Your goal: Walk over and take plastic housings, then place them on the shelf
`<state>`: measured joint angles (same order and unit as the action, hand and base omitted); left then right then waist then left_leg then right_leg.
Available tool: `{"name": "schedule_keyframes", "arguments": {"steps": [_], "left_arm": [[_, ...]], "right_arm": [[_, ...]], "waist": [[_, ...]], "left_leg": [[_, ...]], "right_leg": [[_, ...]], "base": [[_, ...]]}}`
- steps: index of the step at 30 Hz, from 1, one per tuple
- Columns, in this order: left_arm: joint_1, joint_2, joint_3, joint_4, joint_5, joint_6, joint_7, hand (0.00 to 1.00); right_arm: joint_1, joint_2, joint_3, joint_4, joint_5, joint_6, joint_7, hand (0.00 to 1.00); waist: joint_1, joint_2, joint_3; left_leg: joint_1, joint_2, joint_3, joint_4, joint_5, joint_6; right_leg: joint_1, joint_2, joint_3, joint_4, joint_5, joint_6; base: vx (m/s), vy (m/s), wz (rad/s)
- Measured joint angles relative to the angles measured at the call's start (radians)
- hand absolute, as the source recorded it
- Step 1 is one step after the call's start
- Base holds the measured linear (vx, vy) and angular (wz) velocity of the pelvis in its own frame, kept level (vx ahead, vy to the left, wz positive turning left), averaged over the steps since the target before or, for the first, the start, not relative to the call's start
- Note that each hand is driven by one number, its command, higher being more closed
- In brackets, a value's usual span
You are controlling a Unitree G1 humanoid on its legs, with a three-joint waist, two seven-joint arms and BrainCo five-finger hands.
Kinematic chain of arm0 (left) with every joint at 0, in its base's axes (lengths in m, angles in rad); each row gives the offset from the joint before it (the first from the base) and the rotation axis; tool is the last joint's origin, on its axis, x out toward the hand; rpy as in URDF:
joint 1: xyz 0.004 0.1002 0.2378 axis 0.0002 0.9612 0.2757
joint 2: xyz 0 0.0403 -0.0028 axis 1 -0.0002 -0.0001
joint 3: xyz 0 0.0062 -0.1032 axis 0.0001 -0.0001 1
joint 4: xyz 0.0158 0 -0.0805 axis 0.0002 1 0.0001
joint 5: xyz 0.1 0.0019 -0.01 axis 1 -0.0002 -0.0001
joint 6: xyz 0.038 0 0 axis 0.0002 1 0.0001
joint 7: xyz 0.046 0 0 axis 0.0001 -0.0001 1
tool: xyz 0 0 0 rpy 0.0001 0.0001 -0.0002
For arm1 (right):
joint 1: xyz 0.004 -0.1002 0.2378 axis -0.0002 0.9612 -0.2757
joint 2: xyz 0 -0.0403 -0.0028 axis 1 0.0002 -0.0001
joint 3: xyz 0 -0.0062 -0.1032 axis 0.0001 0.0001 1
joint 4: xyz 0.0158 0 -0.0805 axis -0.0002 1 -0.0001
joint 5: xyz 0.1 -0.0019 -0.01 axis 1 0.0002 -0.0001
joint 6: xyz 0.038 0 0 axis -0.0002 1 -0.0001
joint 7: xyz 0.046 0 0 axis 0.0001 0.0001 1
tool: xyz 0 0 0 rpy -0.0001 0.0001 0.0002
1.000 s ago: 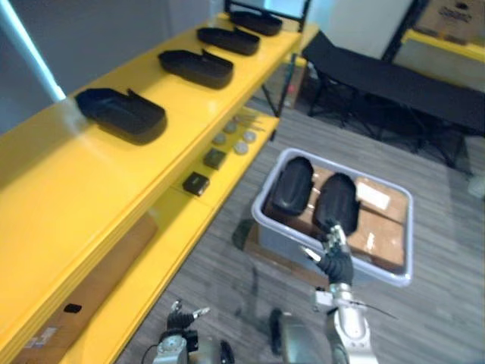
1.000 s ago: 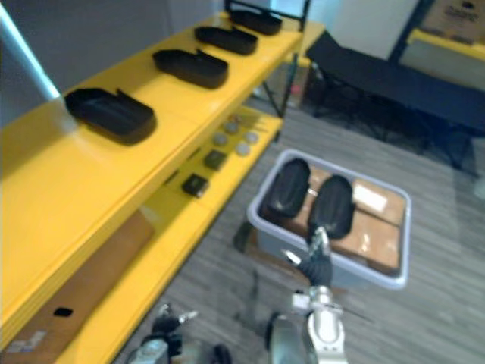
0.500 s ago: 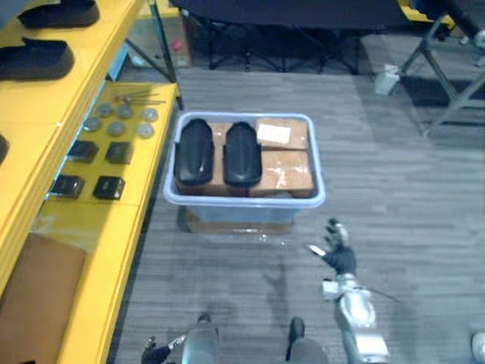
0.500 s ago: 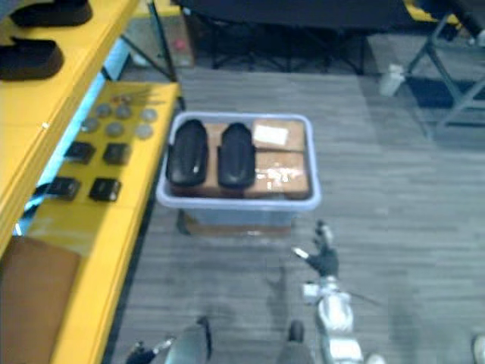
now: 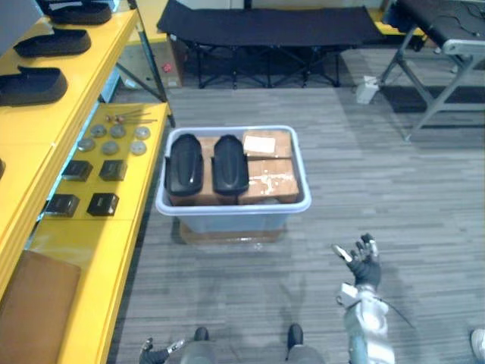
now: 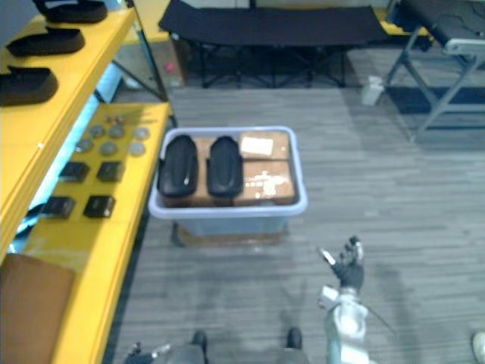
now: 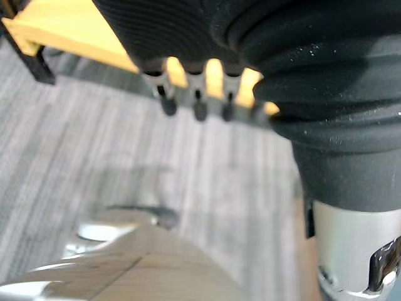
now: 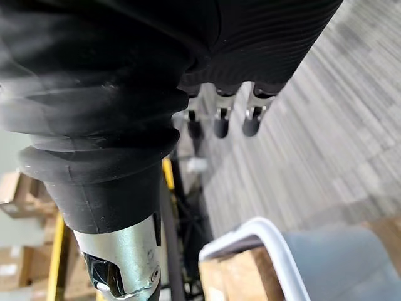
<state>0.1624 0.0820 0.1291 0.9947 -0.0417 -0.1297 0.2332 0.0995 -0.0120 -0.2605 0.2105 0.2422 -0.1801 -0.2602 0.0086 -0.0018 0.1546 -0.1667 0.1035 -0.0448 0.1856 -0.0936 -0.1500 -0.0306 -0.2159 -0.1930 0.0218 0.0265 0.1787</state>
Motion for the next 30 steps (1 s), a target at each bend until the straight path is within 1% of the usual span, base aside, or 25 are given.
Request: {"name": "schedule_keyframes", "arguments": {"steps": [1,2,3,4,5,6,7,8,9,10,11,12,14,15,17,19,20,21,22,23,24,26,27,28,30], "left_arm": [[-0.004,-0.001,-0.009,-0.012,0.0,-0.002,0.0,0.0],[-0.013,0.0,-0.032,-0.031,-0.001,-0.002,0.0,0.0],[-0.013,-0.002,-0.036,-0.042,-0.002,-0.002,0.0,0.0],[-0.011,-0.009,-0.038,-0.053,-0.011,-0.002,0.001,0.0],[-0.01,-0.011,-0.049,-0.061,-0.027,-0.002,-0.001,0.0],[-0.003,0.001,-0.066,-0.08,-0.034,-0.005,-0.003,0.0],[-0.004,0.002,-0.066,-0.081,-0.035,-0.005,-0.003,0.0],[-0.005,0.014,-0.065,-0.09,-0.042,-0.008,-0.003,0.0],[-0.005,0.016,-0.065,-0.092,-0.047,-0.01,-0.002,0.0],[-0.006,0.021,-0.067,-0.095,-0.06,-0.014,-0.002,0.0],[-0.005,0.021,-0.069,-0.094,-0.067,-0.014,-0.002,0.0],[-0.004,0.021,-0.073,-0.091,-0.069,-0.014,-0.002,0.0],[-0.002,0.019,-0.088,-0.089,-0.071,-0.016,-0.002,0.0],[-0.003,0.02,-0.095,-0.09,-0.072,-0.019,-0.002,0.0],[-0.005,0.021,-0.112,-0.104,-0.078,-0.036,-0.003,0.0],[-0.006,0.02,-0.117,-0.117,-0.087,-0.043,-0.006,0.0],[-0.006,0.025,-0.136,-0.122,-0.102,-0.044,-0.009,0.0],[-0.007,0.027,-0.151,-0.132,-0.109,-0.044,-0.01,0.0],[-0.008,0.027,-0.154,-0.135,-0.109,-0.045,-0.01,0.0],[-0.016,0.024,-0.166,-0.148,-0.109,-0.045,-0.011,0.0],[-0.024,0.027,-0.184,-0.154,-0.109,-0.049,-0.012,0.0],[-0.035,0.028,-0.192,-0.155,-0.116,-0.058,-0.018,0.0],[-0.042,0.028,-0.193,-0.157,-0.119,-0.061,-0.019,0.0],[-0.046,0.028,-0.194,-0.165,-0.13,-0.068,-0.02,0.0],[-0.046,0.028,-0.21,-0.174,-0.149,-0.073,-0.019,0.0]], "right_arm": [[-0.017,-0.003,-0.031,0.006,0.0,0.0,-0.015,0.0],[-0.053,-0.02,-0.098,0.021,0.0,-0.001,-0.04,0.0],[-0.093,-0.054,-0.145,0.057,0.001,-0.001,-0.065,0.0],[-0.135,-0.087,-0.165,0.096,0.002,-0.001,-0.075,0.0],[-0.189,-0.118,-0.171,0.14,0.003,0.0,-0.085,0.0],[-0.305,-0.161,-0.167,0.215,0.013,0.002,-0.091,0.0],[-0.332,-0.17,-0.166,0.232,0.019,0.002,-0.091,0.0],[-0.44,-0.215,-0.165,0.306,0.049,0.002,-0.092,0.0],[-0.497,-0.242,-0.165,0.346,0.066,0.002,-0.092,0.0],[-0.612,-0.306,-0.16,0.436,0.091,0.003,-0.093,0.0],[-0.72,-0.381,-0.143,0.533,0.116,0.004,-0.096,0.0],[-0.773,-0.418,-0.129,0.584,0.127,0.004,-0.097,0.0],[-0.956,-0.543,-0.08,0.745,0.158,0.008,-0.096,0.0],[-0.996,-0.572,-0.063,0.78,0.162,0.01,-0.095,0.0],[-1.127,-0.676,0.015,0.892,0.177,0.019,-0.09,0.0],[-1.223,-0.736,0.074,0.955,0.176,0.032,-0.09,0.0],[-1.279,-0.77,0.107,0.996,0.175,0.037,-0.091,0.0],[-1.337,-0.805,0.141,1.027,0.173,0.04,-0.094,0.0],[-1.35,-0.815,0.149,1.031,0.173,0.041,-0.095,0.0],[-1.404,-0.862,0.186,1.046,0.171,0.041,-0.101,0.0],[-1.464,-0.895,0.221,1.066,0.17,0.042,-0.112,0.0],[-1.523,-0.925,0.268,1.083,0.165,0.046,-0.113,0.0],[-1.553,-0.933,0.288,1.098,0.164,0.051,-0.113,0.0],[-1.573,-0.939,0.305,1.11,0.154,0.06,-0.113,0.0],[-1.596,-0.94,0.344,1.124,0.144,0.074,-0.112,0.0]], "waist": [[-0.001,0.003,0.005],[-0.001,0.02,0.015],[0.002,0.034,0.026],[0.005,0.044,0.045],[0.013,0.042,0.07],[0.03,0.035,0.112],[0.032,0.032,0.119],[0.039,0.024,0.147],[0.045,0.02,0.164],[0.056,0.013,0.201],[0.063,0.014,0.228],[0.066,0.016,0.239],[0.077,0.029,0.263],[0.081,0.034,0.266],[0.091,0.041,0.279],[0.092,0.048,0.289],[0.097,0.05,0.289],[0.106,0.059,0.295],[0.111,0.063,0.297],[0.122,0.079,0.309],[0.133,0.087,0.324],[0.149,0.088,0.327],[0.151,0.092,0.343],[0.164,0.093,0.353],[0.177,0.093,0.353]], "left_leg": [[-0.031,-0.006,-0.011,0.021,-0.002,0.005],[-0.086,-0.004,0.018,0.057,-0.001,0.029],[-0.119,0.02,0.103,0.078,0.013,0.047],[-0.129,0.027,0.146,0.087,0.03,0.05],[-0.134,0.013,0.146,0.088,0.036,0.058],[-0.153,-0.006,0.144,0.094,0.04,0.064],[-0.165,-0.008,0.144,0.097,0.04,0.064],[-0.206,-0.012,0.139,0.105,0.046,0.068],[-0.222,-0.013,0.138,0.104,0.051,0.069],[-0.242,-0.015,0.138,0.103,0.062,0.067],[-0.261,-0.017,0.136,0.111,0.071,0.071],[-0.269,-0.018,0.135,0.116,0.072,0.073],[-0.312,-0.023,0.12,0.134,0.073,0.074],[-0.323,-0.024,0.112,0.136,0.073,0.074],[-0.358,-0.029,0.087,0.136,0.075,0.074],[-0.382,-0.036,0.066,0.135,0.08,0.077],[-0.397,-0.043,0.05,0.135,0.082,0.079],[-0.412,-0.045,0.042,0.135,0.083,0.081],[-0.415,-0.046,0.037,0.135,0.084,0.082],[-0.429,-0.049,0.024,0.135,0.087,0.086],[-0.438,-0.053,0.021,0.13,0.093,0.09],[-0.471,-0.06,0.005,0.123,0.103,0.09],[-0.473,-0.063,-0.002,0.118,0.108,0.089],[-0.479,-0.063,-0.003,0.113,0.11,0.088],[-0.499,-0.064,-0.005,0.099,0.123,0.089]], "right_leg": [[-0.001,-0.013,-0.031,0.0,-0.001,0.002],[0.002,-0.03,-0.087,0.003,0.0,0.006],[0.006,-0.043,-0.13,0.005,0.004,0.019],[0.019,-0.059,-0.153,0.005,0.008,0.027],[0.021,-0.078,-0.161,0.006,0.01,0.033],[0.003,-0.097,-0.158,0.011,0.016,0.043],[-0.006,-0.098,-0.158,0.014,0.017,0.043],[-0.042,-0.102,-0.16,0.02,0.017,0.041],[-0.057,-0.102,-0.16,0.02,0.02,0.038],[-0.08,-0.103,-0.159,0.019,0.03,0.035],[-0.094,-0.103,-0.159,0.018,0.045,0.04],[-0.1,-0.103,-0.16,0.018,0.048,0.041],[-0.123,-0.1,-0.165,0.017,0.053,0.042],[-0.128,-0.098,-0.168,0.017,0.055,0.042],[-0.144,-0.094,-0.193,0.014,0.057,0.041],[-0.148,-0.092,-0.218,0.009,0.064,0.041],[-0.152,-0.092,-0.228,0.004,0.069,0.041],[-0.158,-0.09,-0.24,0.004,0.079,0.04],[-0.16,-0.089,-0.244,0.004,0.082,0.037],[-0.165,-0.087,-0.253,0.003,0.095,0.037],[-0.172,-0.09,-0.257,0.003,0.1,0.035],[-0.197,-0.091,-0.278,0.002,0.101,0.034],[-0.196,-0.091,-0.278,0.002,0.101,0.034],[-0.202,-0.09,-0.278,0.001,0.101,0.034],[-0.225,-0.089,-0.28,-0.001,0.101,0.034]], "base": [[-0.11,0.097,1.25],[-0.1,0.129,1.34],[-0.1,0.155,1.39],[-0.09,0.162,0.98],[-0.09,0.179,0.53],[-0.11,0.164,0.23],[-0.1,0.108,0.13],[-0.1,0.074,0.11],[-0.12,0.07,0.09],[-0.11,0.071,0.04],[-0.07,0.05,0.03],[-0.04,0.049,0.05],[-0.01,0.036,0.11],[0.0,0.018,0.22],[0.0,0.011,0.25],[0.01,0.029,0.34],[0.01,0.055,0.42],[0.0,0.042,0.27],[-0.01,0.055,0.23],[-0.02,0.071,0.24],[-0.03,0.085,0.23],[-0.03,0.072,0.23],[-0.04,0.079,0.23],[-0.03,0.067,0.12],[-0.03,0.058,0.05]]}}
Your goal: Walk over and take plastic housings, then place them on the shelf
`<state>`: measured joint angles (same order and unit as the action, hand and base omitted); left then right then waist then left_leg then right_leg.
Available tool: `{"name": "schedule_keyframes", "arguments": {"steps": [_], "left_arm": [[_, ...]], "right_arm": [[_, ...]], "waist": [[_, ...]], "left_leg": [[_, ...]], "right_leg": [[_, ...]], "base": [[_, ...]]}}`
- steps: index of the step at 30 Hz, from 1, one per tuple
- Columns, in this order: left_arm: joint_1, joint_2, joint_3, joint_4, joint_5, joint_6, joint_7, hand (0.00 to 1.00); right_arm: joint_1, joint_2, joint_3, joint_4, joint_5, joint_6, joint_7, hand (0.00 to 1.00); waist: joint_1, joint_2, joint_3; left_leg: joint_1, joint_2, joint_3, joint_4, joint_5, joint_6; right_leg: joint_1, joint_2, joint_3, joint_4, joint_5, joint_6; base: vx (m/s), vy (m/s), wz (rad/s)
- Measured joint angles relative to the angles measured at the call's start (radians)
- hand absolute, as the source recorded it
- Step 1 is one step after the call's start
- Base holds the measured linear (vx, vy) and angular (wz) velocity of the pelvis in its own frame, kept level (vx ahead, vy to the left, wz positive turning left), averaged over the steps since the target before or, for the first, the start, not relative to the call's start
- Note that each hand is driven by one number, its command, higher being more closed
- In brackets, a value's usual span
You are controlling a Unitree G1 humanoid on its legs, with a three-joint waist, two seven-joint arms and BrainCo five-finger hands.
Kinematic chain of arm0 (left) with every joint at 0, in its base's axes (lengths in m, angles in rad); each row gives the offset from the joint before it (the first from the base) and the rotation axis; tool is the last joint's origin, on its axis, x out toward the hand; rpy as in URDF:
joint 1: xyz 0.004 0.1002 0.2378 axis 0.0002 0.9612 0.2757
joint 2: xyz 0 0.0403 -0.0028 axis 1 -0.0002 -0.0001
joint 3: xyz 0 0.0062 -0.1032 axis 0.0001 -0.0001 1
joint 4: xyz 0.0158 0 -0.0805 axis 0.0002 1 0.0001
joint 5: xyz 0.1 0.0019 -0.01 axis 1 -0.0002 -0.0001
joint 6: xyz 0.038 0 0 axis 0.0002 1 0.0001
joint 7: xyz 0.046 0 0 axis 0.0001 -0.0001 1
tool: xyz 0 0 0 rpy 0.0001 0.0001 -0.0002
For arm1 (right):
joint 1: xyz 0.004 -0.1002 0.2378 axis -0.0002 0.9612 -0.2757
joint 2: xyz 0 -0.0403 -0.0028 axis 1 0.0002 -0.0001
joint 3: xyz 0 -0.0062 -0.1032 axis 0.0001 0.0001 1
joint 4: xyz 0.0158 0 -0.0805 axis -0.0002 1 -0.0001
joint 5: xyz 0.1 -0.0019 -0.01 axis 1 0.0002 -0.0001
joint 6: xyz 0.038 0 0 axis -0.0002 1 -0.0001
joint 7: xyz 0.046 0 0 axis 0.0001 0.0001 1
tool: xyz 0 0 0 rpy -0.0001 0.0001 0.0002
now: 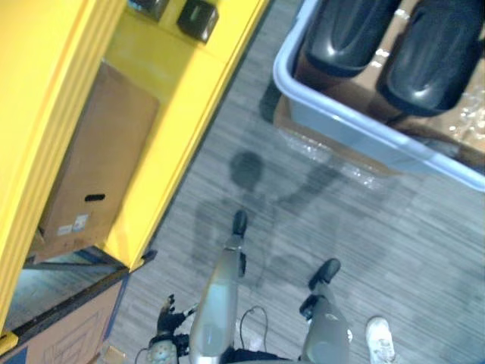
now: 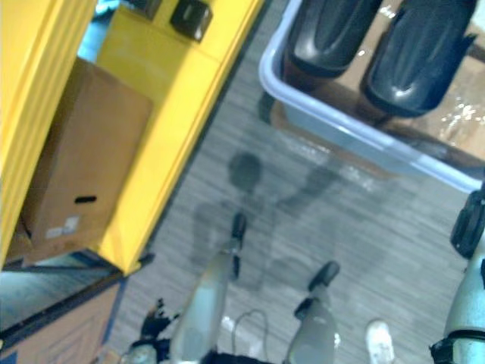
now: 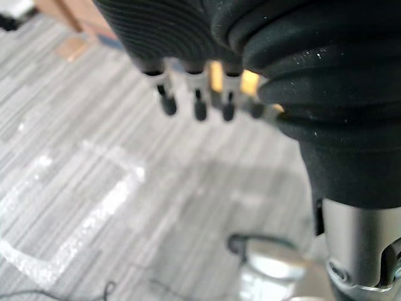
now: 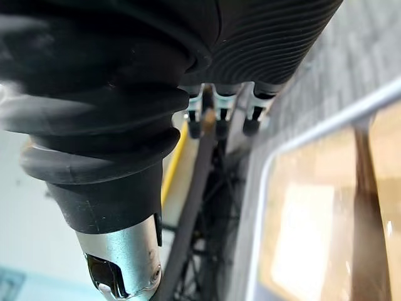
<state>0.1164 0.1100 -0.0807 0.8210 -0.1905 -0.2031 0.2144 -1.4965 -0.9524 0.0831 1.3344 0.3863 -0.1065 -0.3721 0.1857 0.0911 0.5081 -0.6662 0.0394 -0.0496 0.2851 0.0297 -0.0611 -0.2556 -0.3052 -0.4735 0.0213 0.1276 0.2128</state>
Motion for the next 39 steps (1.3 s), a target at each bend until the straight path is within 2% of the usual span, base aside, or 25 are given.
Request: {"name": "schedule_keyframes", "arguments": {"steps": [3,4,12,13,14,16,20,21,24,30,32,39], "left_arm": [[-0.012,0.002,-0.013,-0.002,-0.005,-0.003,-0.001,0.0],[-0.022,0.002,-0.015,-0.002,-0.007,-0.006,0.0,0.0],[-0.096,0.002,-0.033,0.002,-0.023,-0.01,0.006,0.0],[-0.103,0.003,-0.041,0.005,-0.039,-0.01,0.01,0.0],[-0.114,0.001,-0.052,0.011,-0.046,-0.008,0.011,0.0],[-0.123,-0.002,-0.06,0.013,-0.048,-0.009,0.011,0.0],[-0.13,-0.002,-0.06,0.014,-0.069,-0.009,0.008,0.0],[-0.13,-0.002,-0.06,0.014,-0.077,-0.009,0.006,0.0],[-0.146,-0.003,-0.061,0.016,-0.078,-0.009,-0.003,0.0],[-0.16,-0.002,-0.062,0.017,-0.076,-0.009,-0.024,0.0],[-0.162,-0.002,-0.062,0.014,-0.075,-0.01,-0.03,0.0],[-0.163,-0.005,-0.06,-0.063,-0.065,-0.008,-0.024,0.0]], "right_arm": [[-0.014,-0.004,0.043,0.036,-0.011,0.009,0.001,0.0],[-0.016,-0.006,0.059,0.06,-0.039,0.035,0.0,0.0],[-0.02,-0.015,0.08,0.102,-0.13,0.096,-0.025,0.0],[-0.02,-0.017,0.08,0.102,-0.137,0.108,-0.026,0.0],[-0.02,-0.024,0.081,0.103,-0.147,0.113,-0.026,0.0],[-0.017,-0.026,0.095,0.111,-0.147,0.117,-0.022,0.0],[0.0,-0.027,0.108,0.121,-0.151,0.115,0.002,0.0],[0.005,-0.032,0.118,0.12,-0.154,0.112,0.024,1.0],[0.041,-0.068,0.118,0.097,-0.168,0.098,0.043,1.0],[0.07,-0.107,0.111,0.098,-0.208,0.082,0.044,1.0],[0.085,-0.116,0.093,0.1,-0.26,0.082,0.043,1.0],[0.135,-0.093,0.022,0.098,-0.444,0.105,0.02,1.0]], "waist": [[0.018,0.0,0.0],[0.022,0.0,0.0],[0.045,0.003,0.001],[0.049,0.005,0.002],[0.051,0.022,0.01],[0.051,0.037,0.018],[0.058,0.042,0.02],[0.059,0.042,0.02],[0.073,0.042,0.02],[0.077,0.042,0.02],[0.077,0.043,0.019],[0.079,0.044,0.018]], "left_leg": [[-0.021,0.001,-0.01,-0.022,0.017,-0.004],[-0.026,-0.001,-0.019,-0.033,0.026,-0.006],[-0.038,-0.001,-0.027,-0.075,0.056,-0.014],[-0.04,-0.001,-0.028,-0.085,0.064,-0.014],[-0.04,-0.001,-0.035,-0.087,0.067,-0.014],[-0.042,-0.001,-0.044,-0.097,0.077,-0.017],[-0.043,0.007,-0.053,-0.117,0.093,-0.023],[-0.043,0.009,-0.053,-0.122,0.096,-0.024],[-0.042,0.012,-0.056,-0.167,0.127,-0.027],[-0.038,0.018,-0.068,-0.203,0.151,-0.034],[-0.034,0.018,-0.076,-0.217,0.162,-0.038],[-0.005,0.022,-0.078,-0.223,0.167,-0.041]], "right_leg": [[-0.025,0.004,-0.019,-0.007,0.0,0.0],[-0.025,0.008,-0.022,-0.018,0.0,0.0],[-0.051,0.017,-0.024,-0.021,-0.002,-0.004],[-0.058,0.017,-0.024,-0.021,-0.004,-0.006],[-0.056,0.019,-0.026,-0.017,-0.005,-0.008],[-0.057,0.022,-0.037,-0.014,-0.01,-0.017],[-0.062,0.033,-0.046,-0.017,-0.015,-0.023],[-0.064,0.035,-0.046,-0.017,-0.015,-0.024],[-0.084,0.037,-0.047,-0.014,-0.025,-0.037],[-0.092,0.043,-0.05,-0.008,-0.033,-0.039],[-0.093,0.043,-0.051,0.003,-0.053,-0.035],[-0.072,0.044,-0.051,0.014,-0.059,-0.033]], "base": [[-0.03,0.037,0.06],[-0.02,0.026,0.1],[-0.04,0.041,0.02],[-0.06,0.051,0.05],[-0.06,0.054,0.07],[-0.06,0.048,0.11],[-0.05,0.031,0.03],[-0.05,0.039,-0.02],[-0.04,0.04,0.01],[-0.05,0.044,0.03],[-0.04,0.051,0.09],[-0.02,0.047,0.02]]}}
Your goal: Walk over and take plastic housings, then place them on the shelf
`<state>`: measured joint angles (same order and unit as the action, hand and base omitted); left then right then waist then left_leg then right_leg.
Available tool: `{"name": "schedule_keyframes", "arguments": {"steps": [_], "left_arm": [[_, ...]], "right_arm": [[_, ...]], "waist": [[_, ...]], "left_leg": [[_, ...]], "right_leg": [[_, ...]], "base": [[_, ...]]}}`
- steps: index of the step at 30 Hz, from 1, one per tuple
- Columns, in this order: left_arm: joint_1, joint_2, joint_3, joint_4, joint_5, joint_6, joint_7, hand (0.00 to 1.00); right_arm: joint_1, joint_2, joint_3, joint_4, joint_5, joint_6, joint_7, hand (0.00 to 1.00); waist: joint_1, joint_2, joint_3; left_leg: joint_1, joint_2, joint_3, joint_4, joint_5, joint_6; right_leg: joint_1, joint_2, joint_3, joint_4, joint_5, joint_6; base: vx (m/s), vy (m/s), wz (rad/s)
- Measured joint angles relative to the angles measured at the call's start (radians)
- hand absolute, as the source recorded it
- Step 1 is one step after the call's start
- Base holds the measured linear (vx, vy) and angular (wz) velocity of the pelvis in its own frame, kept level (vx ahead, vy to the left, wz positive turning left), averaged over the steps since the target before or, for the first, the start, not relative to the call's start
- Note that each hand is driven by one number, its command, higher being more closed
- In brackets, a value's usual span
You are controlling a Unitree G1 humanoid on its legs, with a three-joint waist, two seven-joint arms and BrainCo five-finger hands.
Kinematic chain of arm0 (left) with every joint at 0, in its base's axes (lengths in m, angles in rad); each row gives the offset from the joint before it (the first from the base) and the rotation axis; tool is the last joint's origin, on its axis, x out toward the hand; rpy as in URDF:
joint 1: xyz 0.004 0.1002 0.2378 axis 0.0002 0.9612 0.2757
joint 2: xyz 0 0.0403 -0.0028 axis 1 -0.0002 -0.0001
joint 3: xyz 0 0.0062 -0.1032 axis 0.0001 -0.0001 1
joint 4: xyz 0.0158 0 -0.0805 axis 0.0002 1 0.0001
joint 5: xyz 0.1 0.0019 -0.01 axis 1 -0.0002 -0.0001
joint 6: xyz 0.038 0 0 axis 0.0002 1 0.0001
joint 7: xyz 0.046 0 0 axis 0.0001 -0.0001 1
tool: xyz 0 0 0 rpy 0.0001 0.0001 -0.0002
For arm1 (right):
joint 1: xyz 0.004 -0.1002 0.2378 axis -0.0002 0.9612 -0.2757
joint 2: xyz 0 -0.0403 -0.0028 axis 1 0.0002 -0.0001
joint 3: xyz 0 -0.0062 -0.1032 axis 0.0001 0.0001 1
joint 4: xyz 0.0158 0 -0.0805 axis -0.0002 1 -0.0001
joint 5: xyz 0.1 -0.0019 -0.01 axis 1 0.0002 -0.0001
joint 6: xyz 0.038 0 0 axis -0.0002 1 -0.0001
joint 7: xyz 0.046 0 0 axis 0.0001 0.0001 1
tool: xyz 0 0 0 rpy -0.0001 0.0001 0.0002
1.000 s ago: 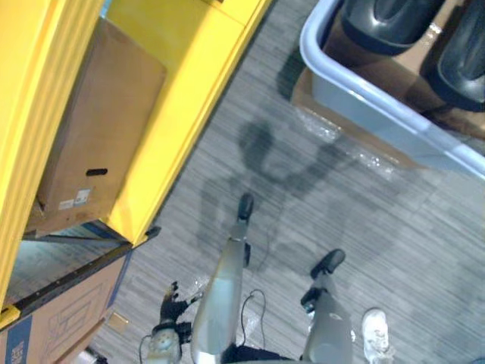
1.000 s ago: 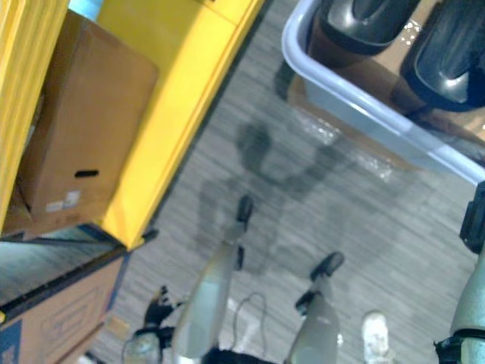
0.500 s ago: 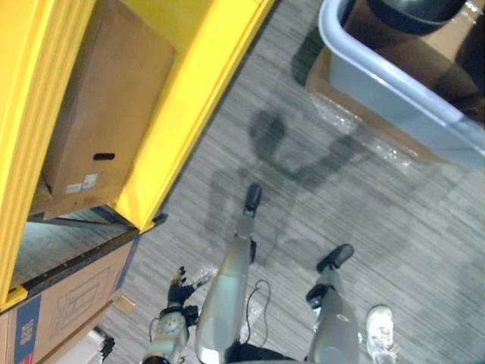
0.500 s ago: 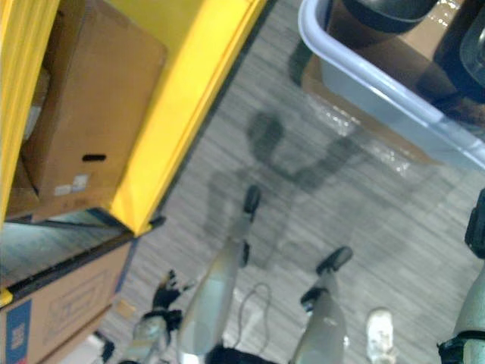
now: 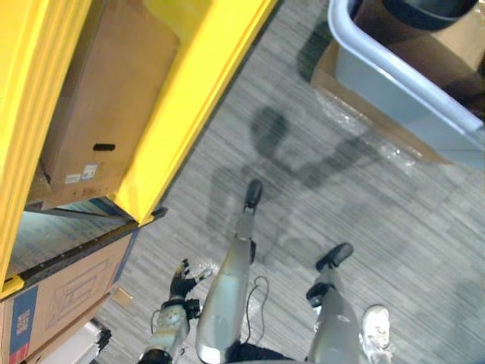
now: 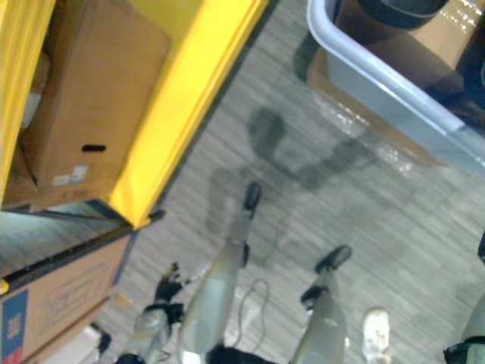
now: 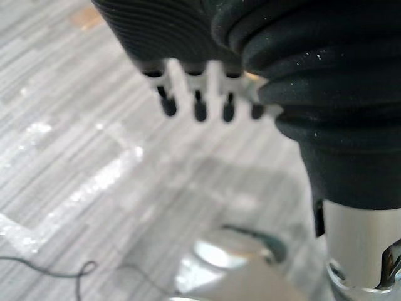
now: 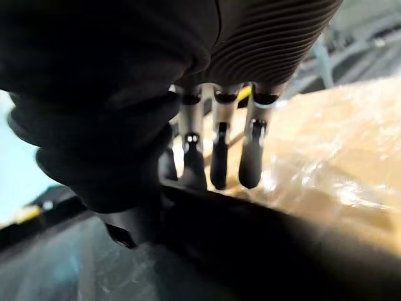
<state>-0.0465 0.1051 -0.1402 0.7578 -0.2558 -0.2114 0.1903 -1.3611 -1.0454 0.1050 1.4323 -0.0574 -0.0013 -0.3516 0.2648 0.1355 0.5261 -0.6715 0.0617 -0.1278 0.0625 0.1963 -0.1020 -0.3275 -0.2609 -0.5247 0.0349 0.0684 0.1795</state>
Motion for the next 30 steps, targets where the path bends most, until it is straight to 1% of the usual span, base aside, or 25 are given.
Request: {"name": "schedule_keyframes", "arguments": {"steps": [4,7,8,9,10,12,13,14,15,16,17,18,20,21,22,24,25,26,27,28,29,30], "left_arm": [[0.0,-0.028,0.005,-0.097,0.001,-0.003,0.004,0.0],[0.001,-0.073,0.011,-0.142,0.005,0.0,0.008,0.0],[0.005,-0.078,0.011,-0.16,0.03,0.001,0.022,0.0],[0.013,-0.078,0.021,-0.193,0.061,0.001,0.054,0.0],[0.015,-0.077,0.025,-0.201,0.07,0.001,0.064,0.0],[0.031,-0.074,0.061,-0.256,0.11,0.0,0.104,0.0],[0.035,-0.069,0.079,-0.28,0.148,0.0,0.131,0.0],[0.039,-0.065,0.096,-0.295,0.192,0.002,0.163,0.0],[0.039,-0.058,0.098,-0.3,0.219,0.002,0.175,0.0],[0.041,-0.039,0.097,-0.316,0.278,0.002,0.197,0.0],[0.04,-0.016,0.097,-0.329,0.321,0.002,0.206,0.0],[0.039,-0.007,0.096,-0.334,0.341,0.002,0.212,0.0],[0.036,0.017,0.089,-0.34,0.405,0.004,0.229,0.0],[0.033,0.019,0.087,-0.341,0.426,0.005,0.23,0.0],[0.024,0.032,0.074,-0.343,0.456,0.008,0.23,0.0],[-0.007,0.059,0.047,-0.344,0.511,0.01,0.231,0.0],[-0.022,0.067,0.038,-0.345,0.543,0.01,0.231,0.0],[-0.036,0.067,0.028,-0.347,0.56,0.012,0.231,0.0],[-0.048,0.067,0.022,-0.349,0.573,0.015,0.231,0.0],[-0.062,0.071,0.004,-0.364,0.584,0.019,0.231,0.0],[-0.067,0.071,-0.001,-0.371,0.588,0.019,0.231,0.0],[-0.074,0.067,-0.008,-0.383,0.588,0.02,0.231,0.0]], "right_arm": [[0.033,0.038,-0.039,-0.002,-0.067,0.034,-0.016,1.0],[0.055,0.076,-0.082,-0.014,-0.108,0.055,-0.029,1.0],[0.065,0.101,-0.1,-0.021,-0.116,0.067,-0.036,1.0],[0.089,0.123,-0.108,-0.04,-0.116,0.077,-0.042,1.0],[0.093,0.127,-0.111,-0.045,-0.119,0.077,-0.043,1.0],[0.097,0.148,-0.123,-0.058,-0.144,0.081,-0.05,1.0],[0.101,0.156,-0.126,-0.075,-0.159,0.089,-0.066,1.0],[0.102,0.17,-0.132,-0.092,-0.178,0.094,-0.081,1.0],[0.102,0.177,-0.133,-0.099,-0.196,0.094,-0.092,1.0],[0.104,0.19,-0.133,-0.121,-0.227,0.096,-0.111,1.0],[0.107,0.204,-0.136,-0.144,-0.25,0.096,-0.131,1.0],[0.114,0.209,-0.14,-0.16,-0.256,0.096,-0.14,1.0],[0.146,0.228,-0.144,-0.213,-0.288,0.096,-0.175,1.0],[0.155,0.23,-0.144,-0.224,-0.3,0.096,-0.179,1.0],[0.182,0.237,-0.143,-0.258,-0.319,0.096,-0.188,1.0],[0.211,0.246,-0.147,-0.3,-0.344,0.094,-0.206,1.0],[0.224,0.266,-0.158,-0.331,-0.357,0.094,-0.22,1.0],[0.243,0.285,-0.162,-0.367,-0.362,0.094,-0.225,1.0],[0.256,0.295,-0.162,-0.391,-0.366,0.094,-0.228,1.0],[0.28,0.315,-0.161,-0.445,-0.392,0.094,-0.235,1.0],[0.294,0.325,-0.16,-0.473,-0.402,0.093,-0.236,1.0],[0.337,0.349,-0.155,-0.536,-0.432,0.092,-0.237,1.0]], "waist": [[-0.003,0.001,0.0],[-0.016,0.001,-0.001],[-0.03,0.001,-0.001],[-0.04,0.001,-0.001],[-0.042,0.001,-0.001],[-0.061,0.0,-0.001],[-0.071,0.0,-0.001],[-0.088,0.0,-0.001],[-0.093,-0.001,-0.001],[-0.104,-0.003,-0.002],[-0.119,-0.012,-0.013],[-0.123,-0.013,-0.02],[-0.153,-0.028,-0.053],[-0.164,-0.033,-0.066],[-0.172,-0.046,-0.097],[-0.178,-0.066,-0.114],[-0.198,-0.074,-0.138],[-0.204,-0.081,-0.173],[-0.209,-0.084,-0.188],[-0.222,-0.088,-0.197],[-0.226,-0.089,-0.203],[-0.228,-0.092,-0.248]], "left_leg": [[0.041,0.0,-0.001,0.001,0.0,0.0],[0.07,0.002,0.0,0.001,0.0,0.0],[0.087,0.003,0.0,0.001,0.0,0.0],[0.115,0.007,0.002,-0.003,0.0,0.0],[0.121,0.008,0.002,-0.002,0.0,0.0],[0.151,0.014,0.005,-0.005,0.0,-0.001],[0.18,0.017,0.014,-0.013,0.002,-0.003],[0.217,0.024,0.024,-0.027,0.005,-0.005],[0.238,0.027,0.03,-0.033,0.005,-0.005],[0.275,0.029,0.037,-0.044,0.007,-0.006],[0.302,0.033,0.051,-0.063,0.015,-0.01],[0.313,0.039,0.053,-0.076,0.021,-0.013],[0.374,0.055,0.06,-0.144,0.052,-0.019],[0.376,0.055,0.06,-0.144,0.052,-0.019],[0.385,0.057,0.067,-0.144,0.051,-0.019],[0.424,0.061,0.086,-0.144,0.048,-0.022],[0.437,0.062,0.086,-0.145,0.047,-0.022],[0.444,0.067,0.096,-0.145,0.046,-0.025],[0.449,0.07,0.103,-0.145,0.046,-0.025],[0.477,0.075,0.113,-0.146,0.044,-0.027],[0.49,0.079,0.116,-0.147,0.039,-0.031],[0.501,0.09,0.135,-0.151,0.028,-0.034]], "right_leg": [[0.039,-0.001,0.0,0.008,-0.007,0.002],[0.063,-0.003,0.002,0.021,-0.016,0.001],[0.077,-0.004,0.001,0.034,-0.023,0.002],[0.096,-0.005,0.004,0.047,-0.029,0.0],[0.101,-0.005,0.004,0.048,-0.029,-0.001],[0.126,-0.003,0.006,0.051,-0.03,-0.001],[0.145,-0.003,0.009,0.054,-0.03,-0.002],[0.17,-0.004,0.013,0.056,-0.03,-0.002],[0.183,-0.004,0.017,0.057,-0.031,-0.002],[0.205,-0.003,0.03,0.06,-0.035,-0.004],[0.216,-0.003,0.034,0.064,-0.05,0.005],[0.217,0.001,0.035,0.068,-0.052,0.002],[0.24,0.011,0.039,0.073,-0.057,-0.003],[0.245,0.011,0.039,0.072,-0.058,-0.002],[0.249,0.012,0.043,0.07,-0.058,-0.002],[0.281,0.015,0.059,0.061,-0.058,-0.002],[0.298,0.018,0.059,0.055,-0.058,-0.002],[0.3,0.022,0.063,0.049,-0.058,-0.002],[0.304,0.025,0.066,0.044,-0.056,-0.003],[0.331,0.031,0.073,0.033,-0.052,-0.003],[0.343,0.034,0.076,0.028,-0.052,-0.003],[0.347,0.043,0.088,0.013,-0.052,-0.004]], "base": [[-0.02,0.062,0.03],[-0.04,0.057,0.0],[-0.04,0.049,0.02],[-0.04,0.045,0.01],[-0.04,0.032,-0.06],[-0.05,0.022,-0.07],[-0.06,0.019,-0.11],[-0.08,0.015,-0.16],[-0.08,0.008,-0.21],[-0.1,0.001,-0.24],[-0.09,-0.01,-0.22],[-0.08,-0.036,-0.16],[-0.05,-0.06,-0.08],[-0.03,-0.049,-0.05],[0.0,-0.033,-0.09],[0.0,-0.031,-0.16],[-0.02,-0.051,-0.14],[-0.02,-0.046,-0.1],[-0.02,-0.053,-0.19],[-0.01,-0.026,-0.14],[-0.05,-0.059,-0.29],[-0.05,-0.043,-0.28]]}}
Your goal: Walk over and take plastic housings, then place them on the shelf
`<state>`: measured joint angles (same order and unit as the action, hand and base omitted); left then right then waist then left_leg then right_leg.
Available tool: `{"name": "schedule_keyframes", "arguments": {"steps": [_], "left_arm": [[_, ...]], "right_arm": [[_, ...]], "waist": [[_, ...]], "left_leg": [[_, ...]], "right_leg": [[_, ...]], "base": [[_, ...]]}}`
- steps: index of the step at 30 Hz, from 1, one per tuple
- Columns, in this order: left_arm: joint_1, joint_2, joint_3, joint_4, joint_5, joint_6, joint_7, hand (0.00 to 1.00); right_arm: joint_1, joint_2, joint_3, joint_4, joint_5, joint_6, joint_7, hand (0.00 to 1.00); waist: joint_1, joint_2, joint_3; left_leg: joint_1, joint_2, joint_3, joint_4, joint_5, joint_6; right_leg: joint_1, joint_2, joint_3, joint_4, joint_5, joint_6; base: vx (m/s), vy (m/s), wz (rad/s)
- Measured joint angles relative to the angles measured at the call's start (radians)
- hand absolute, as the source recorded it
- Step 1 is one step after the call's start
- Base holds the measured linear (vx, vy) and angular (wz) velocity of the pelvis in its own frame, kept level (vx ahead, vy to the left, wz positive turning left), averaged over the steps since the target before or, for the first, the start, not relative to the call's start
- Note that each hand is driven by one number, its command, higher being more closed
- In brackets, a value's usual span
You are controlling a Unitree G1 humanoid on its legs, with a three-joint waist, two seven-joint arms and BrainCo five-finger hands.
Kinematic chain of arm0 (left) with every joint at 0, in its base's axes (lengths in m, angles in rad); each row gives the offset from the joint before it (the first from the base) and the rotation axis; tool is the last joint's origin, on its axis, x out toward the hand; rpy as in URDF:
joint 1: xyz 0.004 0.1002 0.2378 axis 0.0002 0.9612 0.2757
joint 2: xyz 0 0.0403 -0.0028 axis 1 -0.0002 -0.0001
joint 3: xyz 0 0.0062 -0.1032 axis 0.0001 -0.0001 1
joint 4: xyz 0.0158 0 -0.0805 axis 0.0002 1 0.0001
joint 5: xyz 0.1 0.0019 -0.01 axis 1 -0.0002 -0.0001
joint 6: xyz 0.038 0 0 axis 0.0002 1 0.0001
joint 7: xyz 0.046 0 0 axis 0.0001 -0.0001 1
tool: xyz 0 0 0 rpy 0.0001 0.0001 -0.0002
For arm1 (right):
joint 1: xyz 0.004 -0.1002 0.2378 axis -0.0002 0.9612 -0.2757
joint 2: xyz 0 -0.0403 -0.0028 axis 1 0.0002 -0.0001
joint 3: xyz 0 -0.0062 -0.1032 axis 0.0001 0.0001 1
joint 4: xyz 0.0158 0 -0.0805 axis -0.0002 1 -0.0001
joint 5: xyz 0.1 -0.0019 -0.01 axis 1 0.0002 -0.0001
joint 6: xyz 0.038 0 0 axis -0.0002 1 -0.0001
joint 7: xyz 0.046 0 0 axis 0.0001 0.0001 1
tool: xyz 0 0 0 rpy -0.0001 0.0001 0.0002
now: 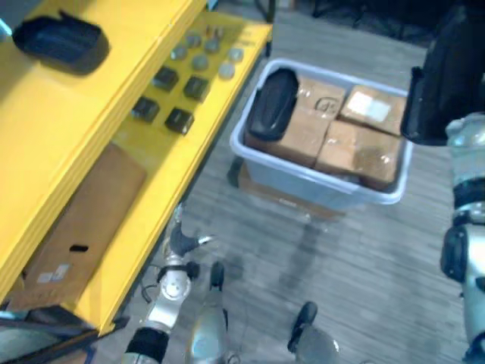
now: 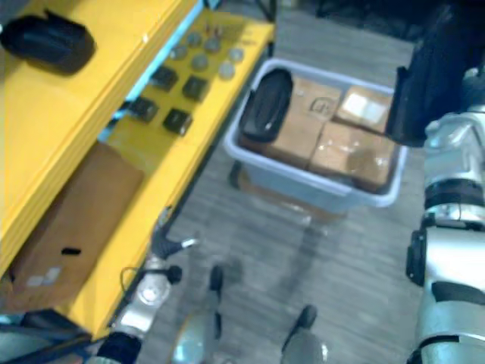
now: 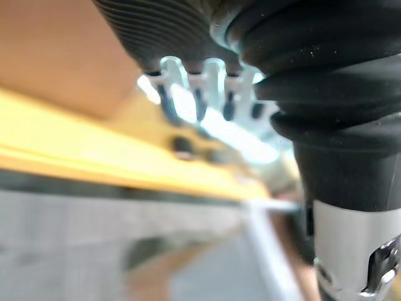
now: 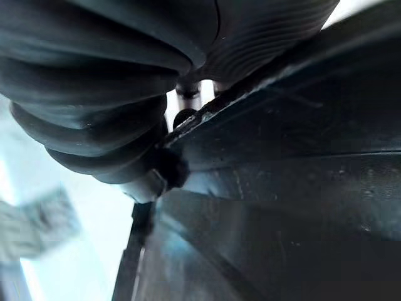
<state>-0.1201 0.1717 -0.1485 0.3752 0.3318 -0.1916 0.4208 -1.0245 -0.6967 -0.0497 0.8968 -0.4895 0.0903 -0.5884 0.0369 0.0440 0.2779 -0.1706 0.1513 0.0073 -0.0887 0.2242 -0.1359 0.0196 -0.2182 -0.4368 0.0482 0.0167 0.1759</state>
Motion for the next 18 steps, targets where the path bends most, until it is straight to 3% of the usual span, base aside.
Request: {"name": "schedule_keyframes", "arguments": {"steps": [2,7,10,14,18], "left_arm": [[-0.02,-0.015,-0.009,-0.001,-0.012,0.003,-0.001,0.0],[-0.161,-0.042,-0.069,0.028,-0.103,0.02,-0.014,0.0],[-0.285,-0.085,-0.077,0.132,-0.263,0.027,-0.036,0.0],[-0.487,-0.114,-0.097,0.328,-0.481,0.043,-0.053,0.0],[-0.608,-0.141,-0.101,0.413,-0.73,0.041,-0.091,0.0]], "right_arm": [[0.044,0.011,0.023,-0.06,-0.036,0.0,-0.001,1.0],[0.083,0.087,0.061,-0.159,-0.079,0.001,0.003,1.0],[0.086,0.143,0.116,-0.228,-0.118,0.001,0.043,1.0],[0.086,0.241,0.202,-0.283,-0.127,-0.001,0.072,1.0],[0.086,0.312,0.266,-0.299,-0.153,-0.003,0.092,1.0]], "waist": [[-0.012,0.001,-0.044],[-0.035,-0.008,-0.083],[-0.054,-0.013,-0.095],[-0.057,-0.024,-0.1],[-0.055,-0.028,-0.102]], "left_leg": [[0.011,0.003,0.004,0.0,-0.003,-0.001],[0.044,0.017,0.033,0.0,-0.007,-0.004],[0.052,0.019,0.046,0.0,-0.007,-0.004],[0.063,0.025,0.068,-0.001,-0.007,-0.004],[0.06,0.026,0.087,-0.001,-0.007,-0.005]], "right_leg": [[0.018,0.007,0.004,-0.027,0.011,-0.001],[0.048,0.025,0.03,-0.071,0.041,-0.008],[0.053,0.026,0.044,-0.087,0.057,-0.009],[0.049,0.03,0.068,-0.094,0.068,-0.014],[0.033,0.029,0.089,-0.095,0.074,-0.015]], "base": [[-0.01,-0.05,-0.18],[-0.03,-0.024,-0.17],[-0.03,-0.002,-0.15],[-0.03,0.001,-0.16],[-0.02,0.004,-0.14]]}}
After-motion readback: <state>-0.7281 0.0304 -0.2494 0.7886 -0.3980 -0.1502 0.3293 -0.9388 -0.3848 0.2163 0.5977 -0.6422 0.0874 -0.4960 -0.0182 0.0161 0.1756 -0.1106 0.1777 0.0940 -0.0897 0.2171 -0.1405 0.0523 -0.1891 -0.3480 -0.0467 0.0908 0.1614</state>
